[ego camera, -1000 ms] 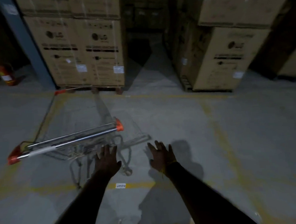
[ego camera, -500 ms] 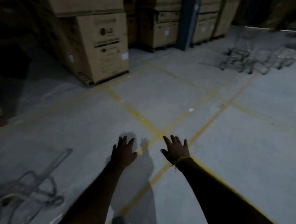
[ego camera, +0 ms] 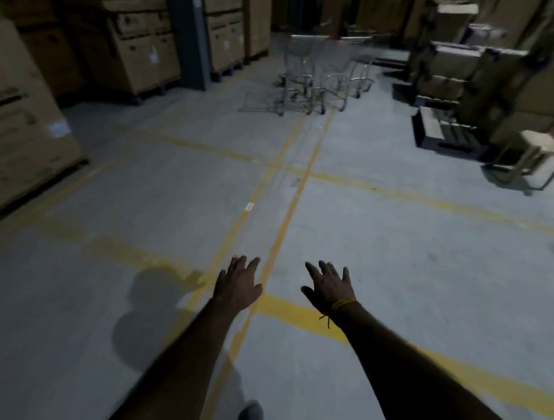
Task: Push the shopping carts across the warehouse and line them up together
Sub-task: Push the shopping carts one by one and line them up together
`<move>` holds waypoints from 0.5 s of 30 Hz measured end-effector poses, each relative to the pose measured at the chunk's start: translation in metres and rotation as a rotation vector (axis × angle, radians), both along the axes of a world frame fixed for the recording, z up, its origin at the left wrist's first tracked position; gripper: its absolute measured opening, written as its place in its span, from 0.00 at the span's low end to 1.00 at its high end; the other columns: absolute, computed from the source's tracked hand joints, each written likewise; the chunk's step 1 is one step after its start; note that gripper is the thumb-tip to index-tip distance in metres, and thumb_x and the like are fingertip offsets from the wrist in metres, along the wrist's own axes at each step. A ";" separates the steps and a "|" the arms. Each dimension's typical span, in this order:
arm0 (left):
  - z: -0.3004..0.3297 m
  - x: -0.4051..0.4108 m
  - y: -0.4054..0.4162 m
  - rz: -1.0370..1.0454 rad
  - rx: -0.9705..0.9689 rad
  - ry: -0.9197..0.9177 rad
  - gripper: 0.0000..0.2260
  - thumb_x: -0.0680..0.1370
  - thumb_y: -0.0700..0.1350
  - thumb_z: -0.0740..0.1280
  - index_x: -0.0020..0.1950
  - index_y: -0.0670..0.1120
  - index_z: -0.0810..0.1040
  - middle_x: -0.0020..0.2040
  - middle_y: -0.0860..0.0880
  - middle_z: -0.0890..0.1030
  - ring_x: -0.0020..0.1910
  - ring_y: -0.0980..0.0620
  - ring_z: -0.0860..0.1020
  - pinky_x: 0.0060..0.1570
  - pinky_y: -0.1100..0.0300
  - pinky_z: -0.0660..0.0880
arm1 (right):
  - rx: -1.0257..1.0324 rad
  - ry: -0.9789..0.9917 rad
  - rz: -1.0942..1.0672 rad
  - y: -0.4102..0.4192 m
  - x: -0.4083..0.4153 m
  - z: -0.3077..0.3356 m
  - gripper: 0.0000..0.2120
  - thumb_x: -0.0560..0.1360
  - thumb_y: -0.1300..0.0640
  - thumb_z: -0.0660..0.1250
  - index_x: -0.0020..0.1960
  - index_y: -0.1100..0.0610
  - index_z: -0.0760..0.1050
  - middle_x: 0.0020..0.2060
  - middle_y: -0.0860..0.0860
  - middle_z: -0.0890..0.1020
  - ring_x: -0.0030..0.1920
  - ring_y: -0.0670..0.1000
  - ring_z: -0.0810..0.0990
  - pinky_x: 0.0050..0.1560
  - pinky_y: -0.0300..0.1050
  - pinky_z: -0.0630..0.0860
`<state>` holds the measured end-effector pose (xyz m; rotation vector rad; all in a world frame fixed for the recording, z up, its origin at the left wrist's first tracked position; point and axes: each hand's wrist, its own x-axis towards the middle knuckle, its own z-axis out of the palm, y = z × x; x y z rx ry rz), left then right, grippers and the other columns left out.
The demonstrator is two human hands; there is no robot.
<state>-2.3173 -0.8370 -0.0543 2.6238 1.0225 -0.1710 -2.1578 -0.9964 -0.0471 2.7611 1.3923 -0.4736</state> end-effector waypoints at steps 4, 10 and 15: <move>0.006 0.080 0.053 -0.077 -0.001 -0.004 0.32 0.79 0.55 0.62 0.79 0.52 0.52 0.79 0.46 0.54 0.78 0.45 0.50 0.72 0.46 0.59 | 0.030 -0.008 -0.112 0.034 0.072 0.010 0.31 0.81 0.41 0.55 0.79 0.49 0.49 0.78 0.54 0.55 0.78 0.56 0.52 0.74 0.64 0.47; 0.016 0.193 0.105 -0.154 0.013 0.001 0.32 0.79 0.55 0.62 0.79 0.52 0.52 0.79 0.46 0.54 0.78 0.45 0.50 0.72 0.45 0.58 | 0.052 -0.011 -0.210 0.070 0.165 0.018 0.31 0.81 0.41 0.54 0.79 0.49 0.48 0.78 0.54 0.55 0.78 0.56 0.51 0.73 0.65 0.46; 0.010 0.291 0.129 -0.210 0.009 0.007 0.32 0.79 0.55 0.62 0.79 0.53 0.53 0.79 0.46 0.53 0.78 0.45 0.49 0.72 0.45 0.58 | 0.026 -0.008 -0.238 0.094 0.253 0.007 0.31 0.81 0.41 0.54 0.79 0.49 0.48 0.78 0.55 0.54 0.78 0.56 0.50 0.74 0.65 0.46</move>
